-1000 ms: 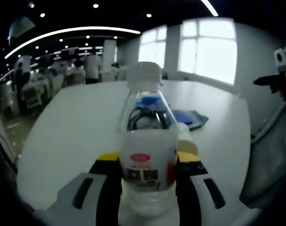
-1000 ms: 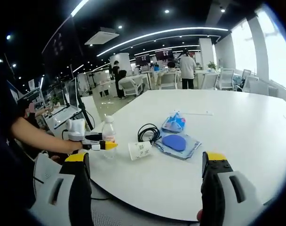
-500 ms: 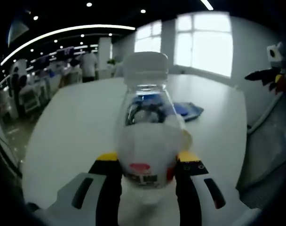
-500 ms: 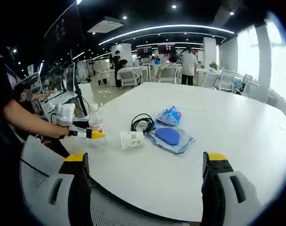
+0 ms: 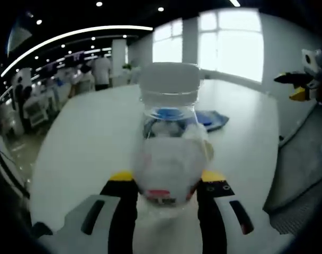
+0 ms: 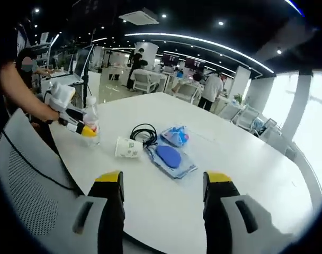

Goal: Arrange the tabletop items into an orderly group along one side of the table until the central work area is clear of visible clutter.

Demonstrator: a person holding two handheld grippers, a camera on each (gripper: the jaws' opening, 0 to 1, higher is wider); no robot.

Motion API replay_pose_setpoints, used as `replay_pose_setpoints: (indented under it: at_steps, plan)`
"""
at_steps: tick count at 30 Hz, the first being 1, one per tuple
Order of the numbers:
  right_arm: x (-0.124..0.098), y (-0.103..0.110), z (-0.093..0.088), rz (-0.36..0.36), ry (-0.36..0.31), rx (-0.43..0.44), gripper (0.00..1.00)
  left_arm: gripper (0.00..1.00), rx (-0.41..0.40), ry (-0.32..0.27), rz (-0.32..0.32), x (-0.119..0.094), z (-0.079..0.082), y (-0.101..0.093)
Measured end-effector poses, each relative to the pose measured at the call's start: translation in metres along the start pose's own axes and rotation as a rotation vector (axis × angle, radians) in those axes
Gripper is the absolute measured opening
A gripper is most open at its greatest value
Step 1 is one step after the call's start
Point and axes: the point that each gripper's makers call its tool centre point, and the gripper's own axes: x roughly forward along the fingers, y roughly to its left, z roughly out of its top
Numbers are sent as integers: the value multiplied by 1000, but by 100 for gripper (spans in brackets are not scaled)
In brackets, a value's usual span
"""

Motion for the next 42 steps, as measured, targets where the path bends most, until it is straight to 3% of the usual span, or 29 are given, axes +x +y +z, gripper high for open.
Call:
replay_pose_setpoints:
  at_steps: [4,8,12,17,22,25,32,42]
  plan:
    - [0,-8,0,-36,-2,20,45,45,-5,-1,58,-7,8,0]
    - [0,-10,1,-36,-10,72,46,48,-50,4,146,-11,15,2]
    - [0,-5,1,-5,-10,125,56,54,-100,21,213,-13,20,4]
    - [0,1,0,30,3,153,74,57,-81,47,215,-11,23,4]
    - [0,8,0,54,5,162,94,61,-139,80,263,-6,25,15]
    - [0,11,0,63,1,175,100,61,-167,93,267,-3,26,12]
    - [0,14,-4,70,-2,222,100,61,-220,93,298,-1,29,7]
    - [1,9,-3,34,-20,212,100,59,-275,75,378,4,27,14]
